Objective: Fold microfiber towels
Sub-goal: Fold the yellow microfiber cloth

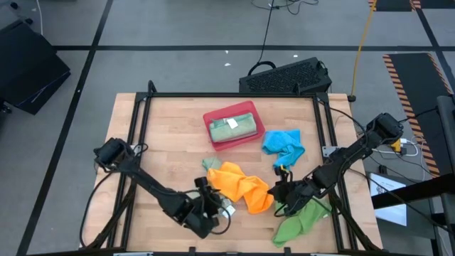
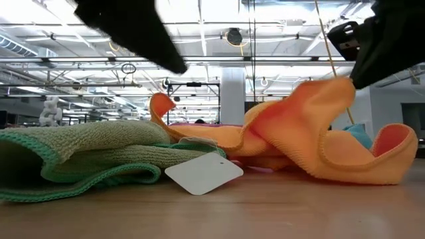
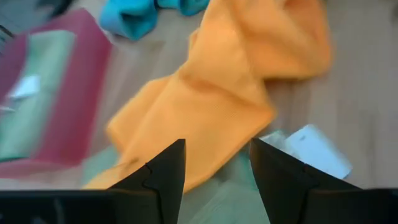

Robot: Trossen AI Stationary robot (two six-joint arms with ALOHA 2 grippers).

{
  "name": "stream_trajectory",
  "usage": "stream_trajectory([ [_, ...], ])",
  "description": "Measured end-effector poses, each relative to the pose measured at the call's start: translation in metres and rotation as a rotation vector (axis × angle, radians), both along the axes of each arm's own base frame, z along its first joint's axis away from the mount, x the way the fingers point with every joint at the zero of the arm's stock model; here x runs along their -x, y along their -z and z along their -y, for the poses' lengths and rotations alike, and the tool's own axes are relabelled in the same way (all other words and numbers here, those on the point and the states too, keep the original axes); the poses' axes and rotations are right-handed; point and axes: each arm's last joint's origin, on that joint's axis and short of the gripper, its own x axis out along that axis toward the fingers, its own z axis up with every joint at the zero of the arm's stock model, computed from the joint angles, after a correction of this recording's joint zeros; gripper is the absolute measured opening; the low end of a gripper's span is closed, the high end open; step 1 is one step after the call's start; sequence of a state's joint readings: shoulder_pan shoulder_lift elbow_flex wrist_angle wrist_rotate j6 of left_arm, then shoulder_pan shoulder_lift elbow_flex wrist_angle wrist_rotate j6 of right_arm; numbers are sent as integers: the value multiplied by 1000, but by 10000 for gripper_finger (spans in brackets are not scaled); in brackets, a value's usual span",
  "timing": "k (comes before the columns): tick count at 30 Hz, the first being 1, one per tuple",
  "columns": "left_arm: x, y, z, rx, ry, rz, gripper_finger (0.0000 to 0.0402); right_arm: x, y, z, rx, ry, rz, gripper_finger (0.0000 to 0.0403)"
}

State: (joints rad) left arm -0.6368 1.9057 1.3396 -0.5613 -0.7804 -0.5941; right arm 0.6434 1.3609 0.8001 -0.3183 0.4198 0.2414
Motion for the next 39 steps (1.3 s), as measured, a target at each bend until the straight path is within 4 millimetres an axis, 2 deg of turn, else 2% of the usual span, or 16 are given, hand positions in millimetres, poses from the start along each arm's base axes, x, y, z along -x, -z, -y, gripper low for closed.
stream_trajectory([
  [8,14,3,2,-240,131,-152,182,2,2,1,22,-3,-25,0],
  [11,9,4,-7,-310,203,-226,182,2,2,1,32,-15,-25,0],
  [15,-6,5,-28,-316,241,-303,182,2,1,1,34,-19,-22,0],
  [23,-30,5,-75,-231,84,-297,182,3,2,2,45,-22,-34,0],
  [29,-20,11,-97,-76,-141,-385,182,5,4,4,40,5,-61,0],
  [34,-15,10,-95,29,-330,-286,182,2,2,2,-7,30,-28,0],
  [39,-24,6,-83,0,-288,-138,182,0,6,0,-70,39,37,0],
])
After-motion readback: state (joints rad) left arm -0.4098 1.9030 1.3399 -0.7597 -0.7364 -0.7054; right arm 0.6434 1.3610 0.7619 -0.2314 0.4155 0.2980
